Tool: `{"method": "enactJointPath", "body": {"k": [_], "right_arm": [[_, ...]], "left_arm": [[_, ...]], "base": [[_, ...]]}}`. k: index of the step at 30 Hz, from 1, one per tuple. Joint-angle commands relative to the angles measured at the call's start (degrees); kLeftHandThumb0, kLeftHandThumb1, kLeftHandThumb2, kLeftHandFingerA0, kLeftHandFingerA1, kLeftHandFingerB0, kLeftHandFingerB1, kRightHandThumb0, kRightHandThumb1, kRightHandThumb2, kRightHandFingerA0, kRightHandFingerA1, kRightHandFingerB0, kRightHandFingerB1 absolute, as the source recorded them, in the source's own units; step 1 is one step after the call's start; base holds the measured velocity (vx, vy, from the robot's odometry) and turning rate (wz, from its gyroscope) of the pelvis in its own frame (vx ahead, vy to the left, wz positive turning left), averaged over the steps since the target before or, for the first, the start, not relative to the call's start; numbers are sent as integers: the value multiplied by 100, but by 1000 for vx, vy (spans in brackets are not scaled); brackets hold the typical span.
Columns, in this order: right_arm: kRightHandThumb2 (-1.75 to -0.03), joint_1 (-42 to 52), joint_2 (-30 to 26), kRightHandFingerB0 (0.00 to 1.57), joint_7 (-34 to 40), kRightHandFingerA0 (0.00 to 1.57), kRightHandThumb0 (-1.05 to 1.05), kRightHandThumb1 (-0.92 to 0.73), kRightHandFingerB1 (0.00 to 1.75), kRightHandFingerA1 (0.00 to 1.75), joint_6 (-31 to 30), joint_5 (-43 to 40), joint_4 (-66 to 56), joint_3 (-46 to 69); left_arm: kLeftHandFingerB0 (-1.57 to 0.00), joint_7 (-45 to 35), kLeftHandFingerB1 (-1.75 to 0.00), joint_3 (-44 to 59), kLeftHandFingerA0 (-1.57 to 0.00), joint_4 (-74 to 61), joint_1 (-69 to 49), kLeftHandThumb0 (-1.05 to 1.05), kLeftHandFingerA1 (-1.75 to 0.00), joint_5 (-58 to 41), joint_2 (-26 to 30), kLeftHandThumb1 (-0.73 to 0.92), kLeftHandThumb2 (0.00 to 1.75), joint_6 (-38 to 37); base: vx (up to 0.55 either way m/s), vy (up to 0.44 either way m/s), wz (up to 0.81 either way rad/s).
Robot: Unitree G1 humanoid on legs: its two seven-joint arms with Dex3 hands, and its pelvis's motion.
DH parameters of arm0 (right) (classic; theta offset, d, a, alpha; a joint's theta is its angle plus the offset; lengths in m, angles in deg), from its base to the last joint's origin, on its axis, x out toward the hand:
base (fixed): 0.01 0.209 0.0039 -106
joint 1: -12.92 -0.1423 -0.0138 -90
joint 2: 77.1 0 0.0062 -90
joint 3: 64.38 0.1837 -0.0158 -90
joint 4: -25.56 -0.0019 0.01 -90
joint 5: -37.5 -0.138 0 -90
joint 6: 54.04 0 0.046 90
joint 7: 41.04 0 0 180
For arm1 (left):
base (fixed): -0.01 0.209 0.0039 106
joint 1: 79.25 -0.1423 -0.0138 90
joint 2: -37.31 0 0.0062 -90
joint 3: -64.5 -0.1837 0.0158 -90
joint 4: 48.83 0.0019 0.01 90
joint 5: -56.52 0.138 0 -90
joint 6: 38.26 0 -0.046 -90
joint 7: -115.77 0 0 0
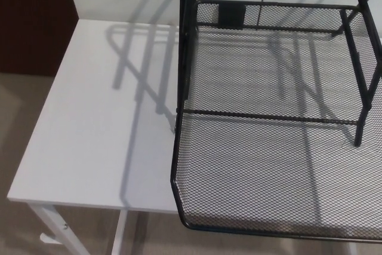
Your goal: The robot walks towards a file tray kept in the middle of a desk and uses its right hand to grab a tray and pulls it out towards itself
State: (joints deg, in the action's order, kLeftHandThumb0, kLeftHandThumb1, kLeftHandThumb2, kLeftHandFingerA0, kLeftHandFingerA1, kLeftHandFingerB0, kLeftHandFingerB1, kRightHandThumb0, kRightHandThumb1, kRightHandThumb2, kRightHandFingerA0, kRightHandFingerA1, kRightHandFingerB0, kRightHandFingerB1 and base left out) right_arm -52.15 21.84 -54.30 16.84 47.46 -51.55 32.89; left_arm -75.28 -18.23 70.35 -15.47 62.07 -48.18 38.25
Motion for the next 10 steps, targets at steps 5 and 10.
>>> {"method": "enactJointPath", "body": {"k": [5, 10], "right_arm": [[-92, -62, -158, 0, 98, 0, -87, -61, 14, 22, 40, -169, 98, -68], [-91, -94, -148, 0, 155, 0, -88, -60, 12, 22, 26, -241, 165, -60]], "left_arm": [[-24, 8, -34, -62, -36, -54, -13, -58, -44, 54, 120, 77, 62, -11], [-21, 21, -45, -77, -30, -212, -68, -60, -51, 57, 121, 64, 85, 60]], "base": [[0, 0, 0], [0, 0, 0]]}}
